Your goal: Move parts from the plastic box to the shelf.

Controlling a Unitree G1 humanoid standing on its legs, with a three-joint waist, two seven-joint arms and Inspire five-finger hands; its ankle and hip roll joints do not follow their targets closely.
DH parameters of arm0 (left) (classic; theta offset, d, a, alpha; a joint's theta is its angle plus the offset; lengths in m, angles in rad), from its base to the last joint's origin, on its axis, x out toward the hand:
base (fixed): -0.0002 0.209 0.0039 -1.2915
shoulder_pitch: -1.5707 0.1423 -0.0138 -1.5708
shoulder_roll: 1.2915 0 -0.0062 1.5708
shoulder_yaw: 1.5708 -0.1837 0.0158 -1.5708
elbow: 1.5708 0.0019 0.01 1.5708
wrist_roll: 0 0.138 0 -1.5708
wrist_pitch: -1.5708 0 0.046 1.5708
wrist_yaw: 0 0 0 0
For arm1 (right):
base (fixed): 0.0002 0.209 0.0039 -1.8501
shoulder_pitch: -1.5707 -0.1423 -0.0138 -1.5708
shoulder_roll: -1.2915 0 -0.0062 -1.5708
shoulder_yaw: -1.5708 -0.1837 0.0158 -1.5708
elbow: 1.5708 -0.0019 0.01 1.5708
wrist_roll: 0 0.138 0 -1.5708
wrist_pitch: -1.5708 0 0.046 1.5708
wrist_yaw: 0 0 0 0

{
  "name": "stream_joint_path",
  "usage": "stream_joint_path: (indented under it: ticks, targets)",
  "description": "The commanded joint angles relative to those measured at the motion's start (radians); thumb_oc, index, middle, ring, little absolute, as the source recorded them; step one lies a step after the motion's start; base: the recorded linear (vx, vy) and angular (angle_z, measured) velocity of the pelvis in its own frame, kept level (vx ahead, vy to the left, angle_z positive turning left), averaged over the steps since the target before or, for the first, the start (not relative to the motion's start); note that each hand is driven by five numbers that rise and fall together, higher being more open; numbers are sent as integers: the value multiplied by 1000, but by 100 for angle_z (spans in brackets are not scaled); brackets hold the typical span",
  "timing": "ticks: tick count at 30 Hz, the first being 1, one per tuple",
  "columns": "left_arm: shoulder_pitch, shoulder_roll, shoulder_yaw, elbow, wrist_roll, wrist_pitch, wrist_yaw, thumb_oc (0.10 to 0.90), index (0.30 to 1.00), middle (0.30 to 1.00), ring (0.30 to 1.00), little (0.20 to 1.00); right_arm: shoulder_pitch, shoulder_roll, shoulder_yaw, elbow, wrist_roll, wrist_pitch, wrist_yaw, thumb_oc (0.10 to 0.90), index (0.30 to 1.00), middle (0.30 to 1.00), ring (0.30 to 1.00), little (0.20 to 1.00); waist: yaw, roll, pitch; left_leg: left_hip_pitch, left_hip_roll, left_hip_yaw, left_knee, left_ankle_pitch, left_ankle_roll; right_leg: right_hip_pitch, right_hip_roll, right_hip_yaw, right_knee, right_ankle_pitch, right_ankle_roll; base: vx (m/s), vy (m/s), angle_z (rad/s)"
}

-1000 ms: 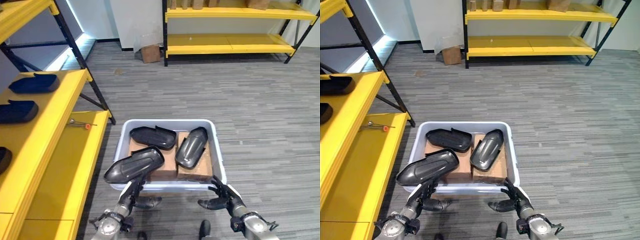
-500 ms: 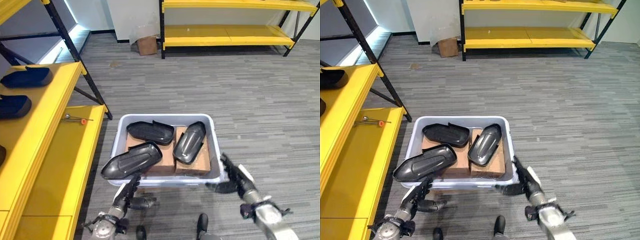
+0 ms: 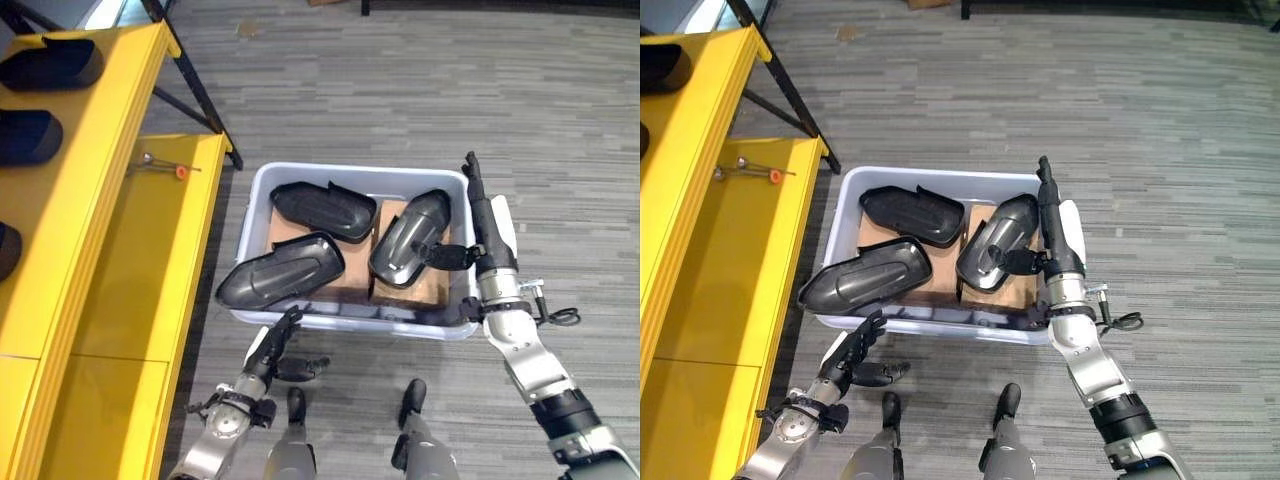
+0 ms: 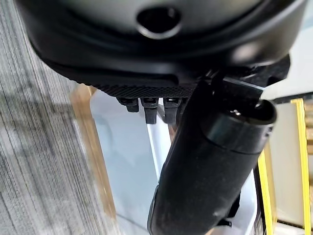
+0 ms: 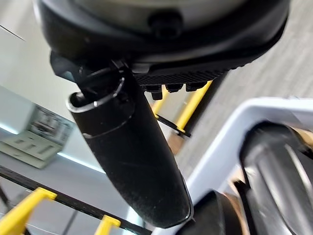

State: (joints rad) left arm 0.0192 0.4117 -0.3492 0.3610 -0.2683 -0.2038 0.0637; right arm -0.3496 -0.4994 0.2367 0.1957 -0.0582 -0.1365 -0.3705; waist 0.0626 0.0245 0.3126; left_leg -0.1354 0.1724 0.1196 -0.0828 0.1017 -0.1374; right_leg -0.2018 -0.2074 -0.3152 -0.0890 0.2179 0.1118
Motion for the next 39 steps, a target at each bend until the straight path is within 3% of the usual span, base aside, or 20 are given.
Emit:
stream_joint_path:
  ticks: [1, 7, 26, 39]
  targets:
    - [-37, 53, -3, -54, -16, -55, 33, 900, 1000, 1000, 1000, 1000, -149, 2, -9, -19, -10, -48, -84, 900, 1000, 1000, 1000, 1000, 3, -43, 2, 1, 10, -6, 18, -12, 12, 39, -103, 21, 22, -64, 80, -50, -23, 5]
    - [-44, 70, 0, -78, -19, -60, 58, 900, 1000, 1000, 1000, 1000, -236, 25, 29, 91, 14, -33, -116, 900, 1000, 1000, 1000, 1000, 27, -27, 48, -26, 20, -22, 12, 10, 0, 32, -102, 1, 16, -61, 77, -39, -25, 11]
    - [-14, 96, 23, -101, -10, -66, 84, 900, 1000, 1000, 1000, 1000, -242, 59, 63, 122, 17, -26, -109, 900, 1000, 1000, 1000, 1000, 44, -30, 80, -39, 13, -29, 5, 13, 4, 25, -115, -8, 14, -54, 78, -1, 0, 1]
    - [-42, 101, -2, -106, -15, -68, 108, 900, 1000, 1000, 1000, 1000, -298, 86, 113, 242, 50, -10, -107, 900, 1000, 1000, 1000, 1000, 59, -21, 110, -68, 1, -39, 10, 13, 11, 7, -125, -11, 21, -52, 83, 1, 1, 2]
